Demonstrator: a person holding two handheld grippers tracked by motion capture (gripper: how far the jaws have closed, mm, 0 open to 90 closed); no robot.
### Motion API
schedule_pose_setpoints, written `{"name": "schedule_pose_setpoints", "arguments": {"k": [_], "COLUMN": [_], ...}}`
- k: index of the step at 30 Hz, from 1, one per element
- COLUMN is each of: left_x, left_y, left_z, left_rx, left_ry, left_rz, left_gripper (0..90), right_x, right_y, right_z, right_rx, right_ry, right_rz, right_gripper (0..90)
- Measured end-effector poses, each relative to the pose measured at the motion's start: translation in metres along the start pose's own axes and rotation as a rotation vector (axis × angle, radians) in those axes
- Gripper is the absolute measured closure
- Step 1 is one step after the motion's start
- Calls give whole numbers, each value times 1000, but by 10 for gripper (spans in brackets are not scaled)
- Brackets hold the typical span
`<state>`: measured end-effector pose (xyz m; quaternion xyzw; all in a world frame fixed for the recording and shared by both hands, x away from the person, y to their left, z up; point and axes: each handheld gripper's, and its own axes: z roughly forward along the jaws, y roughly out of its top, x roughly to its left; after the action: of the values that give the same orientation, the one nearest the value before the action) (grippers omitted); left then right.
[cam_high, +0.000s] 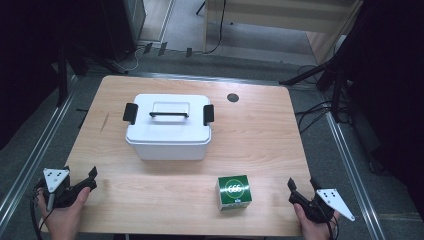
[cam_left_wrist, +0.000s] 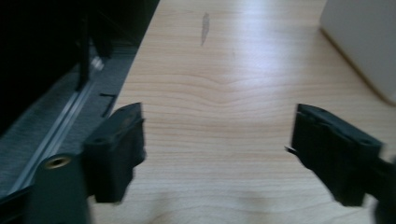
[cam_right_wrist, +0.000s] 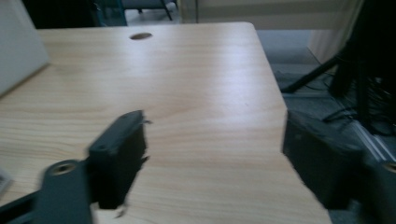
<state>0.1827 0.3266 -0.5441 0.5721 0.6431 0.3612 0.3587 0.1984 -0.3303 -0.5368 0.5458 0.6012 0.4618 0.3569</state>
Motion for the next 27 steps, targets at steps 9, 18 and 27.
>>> {"name": "schedule_pose_setpoints", "arguments": {"k": [9, 18, 27], "left_x": [-21, -73, -129], "left_y": [10, 10, 2], "left_z": [-1, -14, -22], "left_rx": [50, 67, 120], "left_ry": [-35, -190, -356], "left_rz": [-20, 32, 134], "left_gripper": [484, 705, 900], "right_x": [26, 60, 86], "right_y": [23, 19, 6], "right_z": [1, 2, 5], "right_rx": [7, 67, 142], "right_ry": [124, 230, 284], "right_rz": [2, -28, -65], "right_gripper": [537, 730, 900]}}
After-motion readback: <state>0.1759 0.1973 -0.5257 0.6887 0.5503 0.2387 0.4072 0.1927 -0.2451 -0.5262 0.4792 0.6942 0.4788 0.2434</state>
